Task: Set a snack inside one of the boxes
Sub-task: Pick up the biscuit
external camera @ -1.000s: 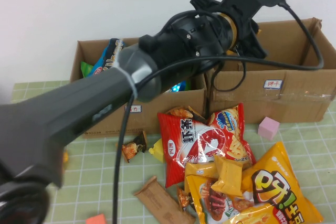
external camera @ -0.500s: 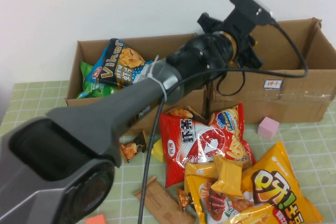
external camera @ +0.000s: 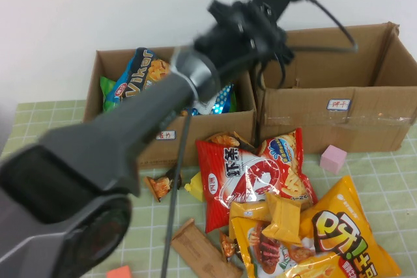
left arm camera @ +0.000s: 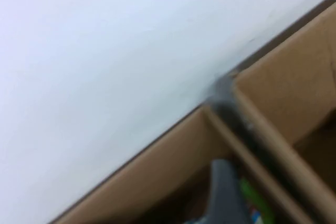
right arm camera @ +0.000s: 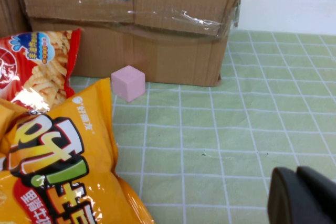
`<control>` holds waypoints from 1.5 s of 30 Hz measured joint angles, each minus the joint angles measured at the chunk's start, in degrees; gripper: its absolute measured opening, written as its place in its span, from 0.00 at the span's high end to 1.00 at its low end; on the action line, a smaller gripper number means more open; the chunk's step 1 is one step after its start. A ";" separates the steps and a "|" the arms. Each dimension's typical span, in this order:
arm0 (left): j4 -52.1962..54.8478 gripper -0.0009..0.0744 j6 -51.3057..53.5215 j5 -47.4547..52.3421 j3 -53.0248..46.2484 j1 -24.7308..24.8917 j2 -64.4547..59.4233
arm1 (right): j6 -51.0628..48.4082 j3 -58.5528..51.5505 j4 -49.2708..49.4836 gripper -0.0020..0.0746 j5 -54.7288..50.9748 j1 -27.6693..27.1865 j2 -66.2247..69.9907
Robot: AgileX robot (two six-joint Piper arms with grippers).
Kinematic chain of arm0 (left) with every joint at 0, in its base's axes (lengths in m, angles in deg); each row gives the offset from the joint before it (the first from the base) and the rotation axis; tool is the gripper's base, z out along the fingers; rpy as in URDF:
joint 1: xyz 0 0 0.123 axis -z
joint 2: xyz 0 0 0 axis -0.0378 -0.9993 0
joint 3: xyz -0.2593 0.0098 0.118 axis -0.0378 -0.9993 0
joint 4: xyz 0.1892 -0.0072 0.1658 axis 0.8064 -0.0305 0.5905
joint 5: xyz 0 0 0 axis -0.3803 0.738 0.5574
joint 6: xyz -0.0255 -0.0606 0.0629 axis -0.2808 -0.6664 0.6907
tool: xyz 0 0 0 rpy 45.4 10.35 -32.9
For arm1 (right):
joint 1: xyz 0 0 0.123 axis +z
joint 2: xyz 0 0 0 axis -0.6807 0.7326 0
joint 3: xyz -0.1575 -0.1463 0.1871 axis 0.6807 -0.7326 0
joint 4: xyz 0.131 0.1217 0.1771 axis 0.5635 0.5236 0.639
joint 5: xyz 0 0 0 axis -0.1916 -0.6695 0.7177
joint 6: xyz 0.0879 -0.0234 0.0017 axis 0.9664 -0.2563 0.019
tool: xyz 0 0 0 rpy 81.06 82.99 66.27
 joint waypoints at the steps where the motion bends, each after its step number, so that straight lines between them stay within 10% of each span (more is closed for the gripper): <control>1: -1.63 0.47 3.18 2.24 0.39 0.00 1.38 | 0.00 0.00 0.00 0.98 0.00 0.00 0.00; 7: -13.00 0.88 20.58 15.94 1.40 0.00 10.49 | 0.00 0.00 0.00 0.98 0.00 0.00 0.00; 11: -15.37 0.97 28.36 28.32 1.40 0.00 14.68 | 0.00 0.00 0.00 0.98 0.00 0.00 0.00; 22: -22.94 0.99 29.96 31.12 -16.07 -1.40 26.80 | 0.00 0.00 0.00 0.98 0.00 0.00 0.00; 34: -22.72 0.99 19.42 16.02 -57.67 -1.48 41.90 | 0.00 0.00 0.00 0.98 0.00 0.00 0.00; 45: -16.92 0.98 19.84 11.06 -63.23 -1.48 34.62 | 0.00 0.00 0.00 0.98 0.00 0.00 0.00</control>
